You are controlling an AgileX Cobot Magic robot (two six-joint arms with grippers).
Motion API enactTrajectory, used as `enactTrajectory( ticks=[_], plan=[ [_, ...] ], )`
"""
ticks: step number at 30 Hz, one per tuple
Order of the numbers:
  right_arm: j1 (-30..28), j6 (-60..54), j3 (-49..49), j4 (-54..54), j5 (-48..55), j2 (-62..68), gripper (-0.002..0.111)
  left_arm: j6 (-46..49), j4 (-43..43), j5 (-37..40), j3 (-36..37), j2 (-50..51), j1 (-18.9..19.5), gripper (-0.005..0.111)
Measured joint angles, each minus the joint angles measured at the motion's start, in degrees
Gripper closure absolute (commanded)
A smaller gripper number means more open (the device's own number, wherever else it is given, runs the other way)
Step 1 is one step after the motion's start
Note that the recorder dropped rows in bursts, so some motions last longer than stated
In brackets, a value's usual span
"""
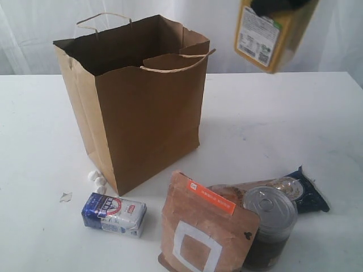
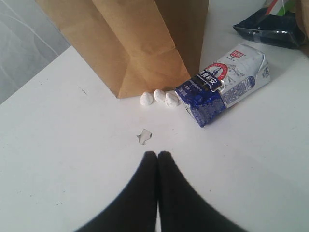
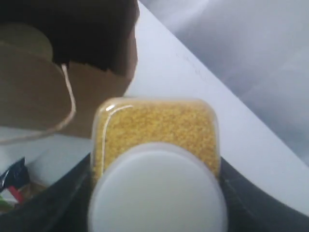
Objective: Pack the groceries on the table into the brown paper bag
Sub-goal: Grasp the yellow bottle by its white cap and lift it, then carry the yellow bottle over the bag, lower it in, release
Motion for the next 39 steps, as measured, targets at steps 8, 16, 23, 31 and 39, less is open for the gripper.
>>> enactTrajectory(
  ticks=[8,16,23,31,39],
  plan=[
    [4.9,0.0,-13.9,-1.9,-3.5,9.6,0.108,0.0,0.0,0.0,0.0,0.0,0.0,0.107],
    [8.7,0.0,-19.3,-1.5,-4.9,16.2,0.108,0.0,0.0,0.0,0.0,0.0,0.0,0.107],
    [9.1,0.0,-19.4,-1.3,-7.0,20.2,0.108,0.0,0.0,0.0,0.0,0.0,0.0,0.107],
    [9.1,0.0,-21.4,1.3,-9.0,22.8,0.108,0.0,0.0,0.0,0.0,0.0,0.0,0.107],
    [9.6,0.0,-22.2,3.1,-7.8,24.7,0.108,0.0,0.0,0.0,0.0,0.0,0.0,0.107]
  ],
)
